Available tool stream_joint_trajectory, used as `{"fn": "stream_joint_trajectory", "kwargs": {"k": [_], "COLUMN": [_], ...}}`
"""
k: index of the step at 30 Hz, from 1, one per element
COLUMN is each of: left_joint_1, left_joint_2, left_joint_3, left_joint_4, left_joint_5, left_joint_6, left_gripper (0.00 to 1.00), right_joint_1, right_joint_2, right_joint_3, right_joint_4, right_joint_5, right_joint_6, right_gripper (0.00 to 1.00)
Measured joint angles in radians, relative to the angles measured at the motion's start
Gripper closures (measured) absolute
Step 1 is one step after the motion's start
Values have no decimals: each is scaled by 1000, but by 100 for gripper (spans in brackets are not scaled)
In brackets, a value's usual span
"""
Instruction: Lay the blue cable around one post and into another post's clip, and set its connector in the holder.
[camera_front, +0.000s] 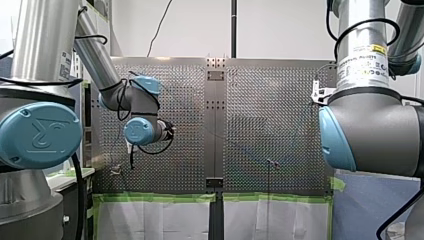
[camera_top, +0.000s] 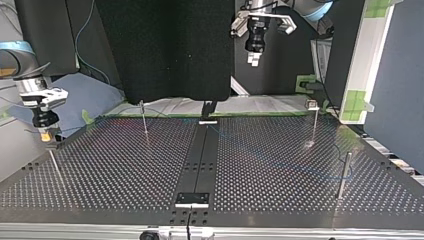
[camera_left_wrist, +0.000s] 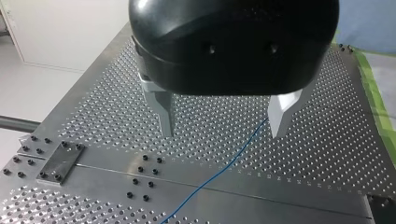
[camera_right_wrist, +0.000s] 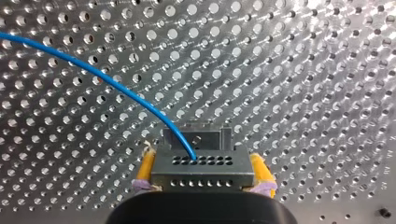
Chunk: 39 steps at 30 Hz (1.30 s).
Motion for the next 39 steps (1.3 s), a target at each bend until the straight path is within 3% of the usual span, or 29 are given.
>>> {"fn": "stream_joint_trajectory", "kwargs": {"k": [4, 11, 25, 39], "left_joint_1": [3, 5, 6, 6], "left_joint_2": [0, 0, 0, 0], "left_joint_3": [0, 0, 0, 0], "left_joint_4": [0, 0, -1, -1], "left_joint_5": [-1, -1, 0, 0], "left_joint_6": [2, 3, 3, 3], "left_gripper": [0, 0, 0, 0], "right_joint_1": [3, 6, 18, 25], "right_joint_2": [3, 4, 17, 45], "right_joint_3": [-21, -39, -69, -92], "right_joint_4": [23, 70, 89, 117], "right_joint_5": [6, 45, 68, 82], "right_joint_6": [1, 1, 11, -1], "right_gripper": [100, 100, 100, 100]}}
